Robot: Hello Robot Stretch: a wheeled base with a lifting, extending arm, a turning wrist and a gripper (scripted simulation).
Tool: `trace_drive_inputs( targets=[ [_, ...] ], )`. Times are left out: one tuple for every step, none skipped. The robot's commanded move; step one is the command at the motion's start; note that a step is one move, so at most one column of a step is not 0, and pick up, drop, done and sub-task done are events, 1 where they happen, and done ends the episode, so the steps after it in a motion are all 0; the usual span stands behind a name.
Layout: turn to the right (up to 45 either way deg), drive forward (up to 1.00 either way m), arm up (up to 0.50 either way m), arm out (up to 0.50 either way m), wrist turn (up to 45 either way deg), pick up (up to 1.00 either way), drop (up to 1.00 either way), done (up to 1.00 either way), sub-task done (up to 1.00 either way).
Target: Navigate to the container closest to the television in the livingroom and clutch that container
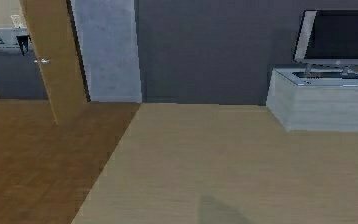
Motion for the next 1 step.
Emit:
trace_drive_inputs(
  targets=[
    [3.0, 0.00, 0.00, 0.00, 0.0, 0.00, 0.00, 0.00, 0.00]
  ],
)
